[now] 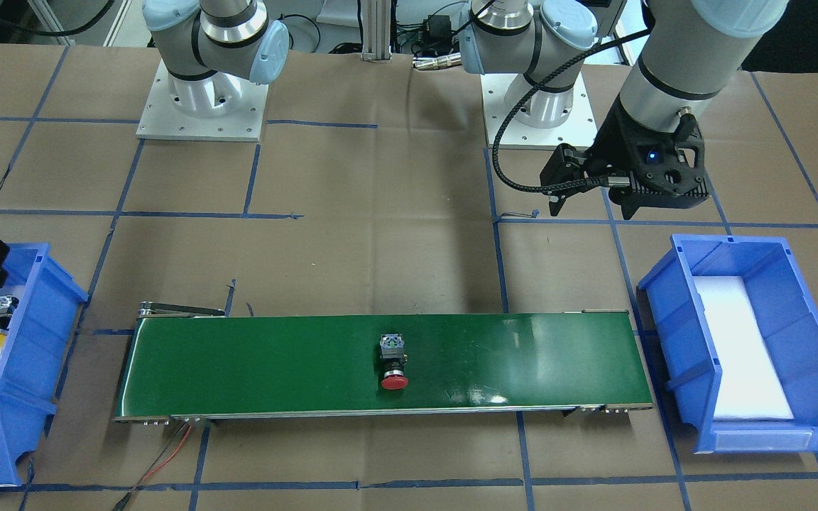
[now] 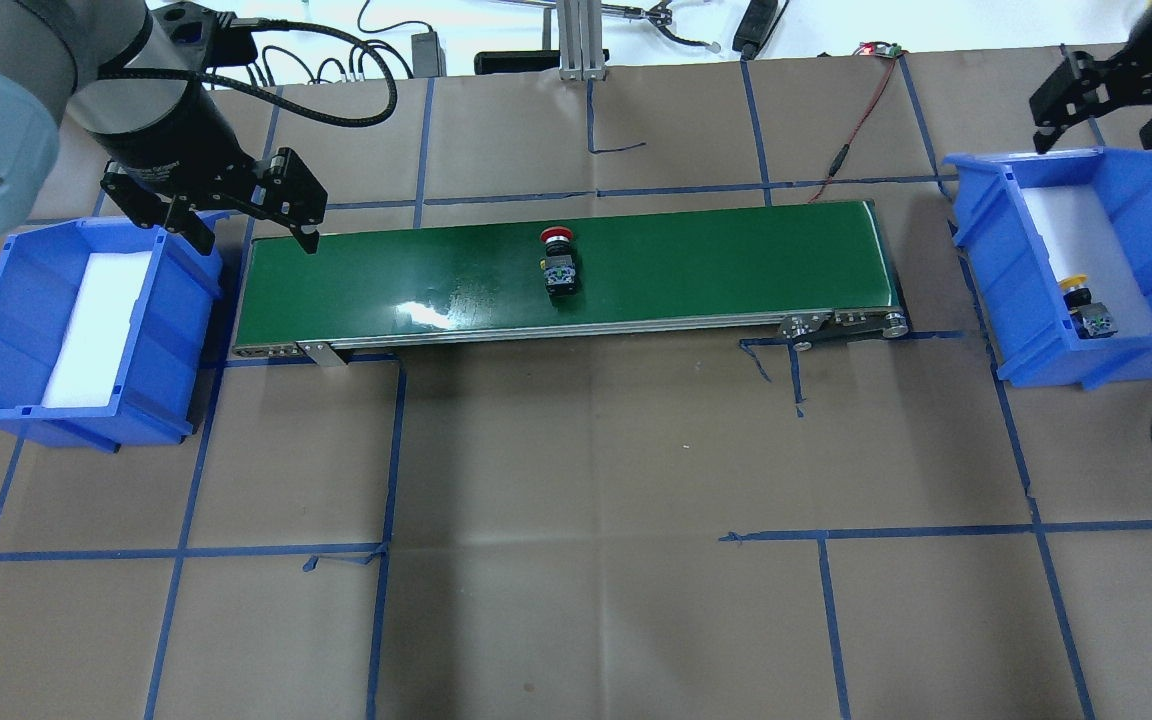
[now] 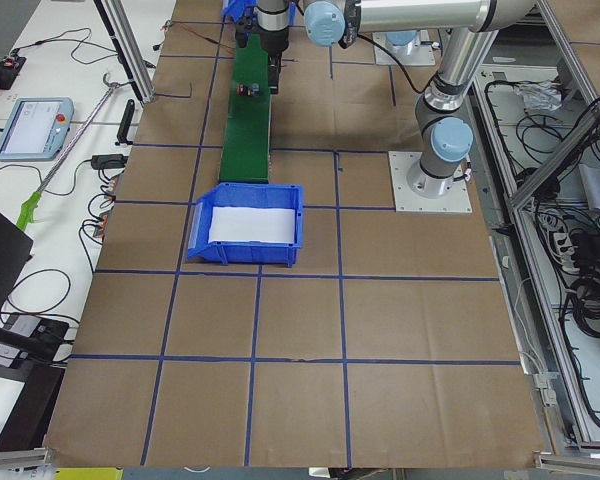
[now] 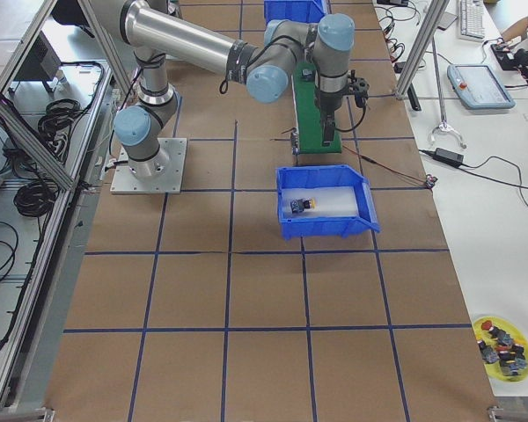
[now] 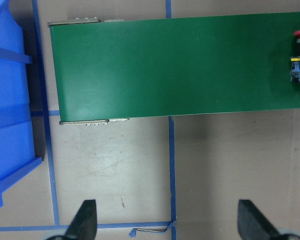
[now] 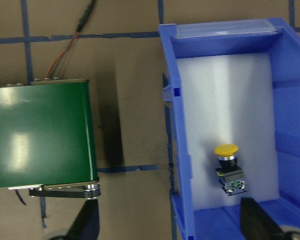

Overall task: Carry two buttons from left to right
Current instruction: 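Move the right gripper back over the conveyor above the red button, then lower the right gripper and grasp the red button, then carry the red button to the foam-lined bin with the right gripper, then lower the red button into the bin beside the yellow one and release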

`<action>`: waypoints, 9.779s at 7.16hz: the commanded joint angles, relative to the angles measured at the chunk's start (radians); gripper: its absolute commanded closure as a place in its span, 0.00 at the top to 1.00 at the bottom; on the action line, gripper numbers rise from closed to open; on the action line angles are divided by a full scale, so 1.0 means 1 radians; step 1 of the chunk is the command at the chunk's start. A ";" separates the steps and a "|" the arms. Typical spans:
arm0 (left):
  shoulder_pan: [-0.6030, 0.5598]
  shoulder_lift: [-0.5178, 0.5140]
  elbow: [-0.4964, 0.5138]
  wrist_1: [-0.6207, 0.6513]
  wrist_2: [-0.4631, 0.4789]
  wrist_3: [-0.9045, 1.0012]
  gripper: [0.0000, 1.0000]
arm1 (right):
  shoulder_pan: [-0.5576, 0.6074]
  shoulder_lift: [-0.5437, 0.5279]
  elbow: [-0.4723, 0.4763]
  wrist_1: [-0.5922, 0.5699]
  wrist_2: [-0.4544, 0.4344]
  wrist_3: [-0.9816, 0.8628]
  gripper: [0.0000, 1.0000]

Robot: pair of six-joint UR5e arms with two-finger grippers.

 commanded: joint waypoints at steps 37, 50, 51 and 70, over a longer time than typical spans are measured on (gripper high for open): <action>0.006 0.003 0.000 -0.012 0.006 -0.016 0.99 | 0.332 0.296 0.129 -0.351 0.056 0.393 0.46; 0.006 0.012 -0.004 -0.009 0.006 -0.056 0.99 | -0.183 0.337 -0.120 -0.188 0.050 -0.359 0.05; 0.008 0.011 -0.004 -0.008 0.006 -0.055 0.99 | -0.185 0.354 -0.112 -0.196 0.050 -0.356 0.04; 0.006 0.014 -0.004 -0.006 0.006 -0.056 0.99 | -0.101 0.080 0.008 -0.288 0.145 -0.282 1.00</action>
